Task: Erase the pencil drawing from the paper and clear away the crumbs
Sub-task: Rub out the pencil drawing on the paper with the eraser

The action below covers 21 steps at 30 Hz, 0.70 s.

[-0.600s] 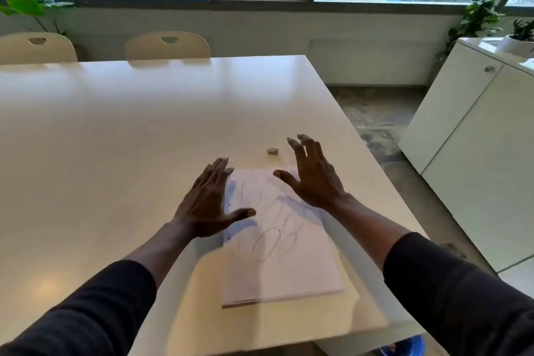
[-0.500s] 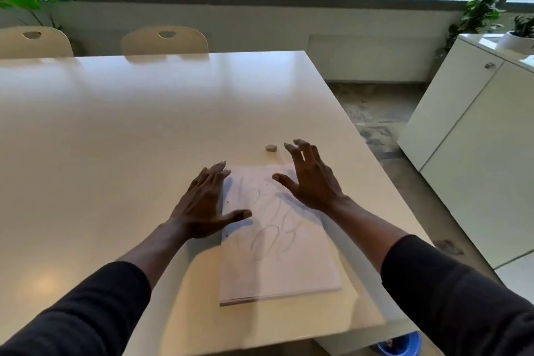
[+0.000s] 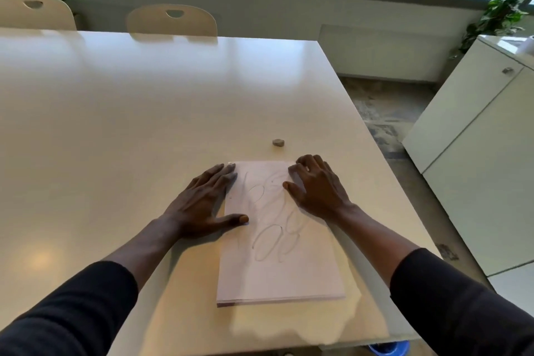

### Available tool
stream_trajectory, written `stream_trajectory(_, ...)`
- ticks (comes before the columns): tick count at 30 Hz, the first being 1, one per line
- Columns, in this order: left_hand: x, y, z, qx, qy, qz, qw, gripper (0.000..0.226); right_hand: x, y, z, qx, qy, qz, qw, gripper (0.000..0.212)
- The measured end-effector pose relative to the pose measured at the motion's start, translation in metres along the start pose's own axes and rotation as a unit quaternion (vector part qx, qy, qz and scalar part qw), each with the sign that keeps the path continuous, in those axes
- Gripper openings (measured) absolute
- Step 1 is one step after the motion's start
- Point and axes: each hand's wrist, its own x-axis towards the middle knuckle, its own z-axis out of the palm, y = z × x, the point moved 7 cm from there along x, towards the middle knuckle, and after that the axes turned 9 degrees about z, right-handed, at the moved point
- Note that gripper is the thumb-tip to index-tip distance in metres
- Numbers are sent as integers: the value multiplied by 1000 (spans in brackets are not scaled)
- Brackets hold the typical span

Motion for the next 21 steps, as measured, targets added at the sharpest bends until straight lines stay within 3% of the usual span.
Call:
stream_trajectory(4, 1, 0, 0, 5, 1, 1, 1000, 123, 26, 8, -10, 34, -43, 57, 997, 31)
stream_trajectory(7, 0, 1, 1, 8, 2, 1, 1000, 123, 57, 10, -17, 73, -28, 101, 992, 23)
stream_trajectory(15, -2, 1, -1, 5, 7, -5, 1000, 120, 110, 3, 10, 102, -9, 122, 987, 32)
stream_trajectory(21, -1, 2, -2, 5, -3, -2, 1000, 121, 121, 9, 30, 98, -25, 125, 987, 24)
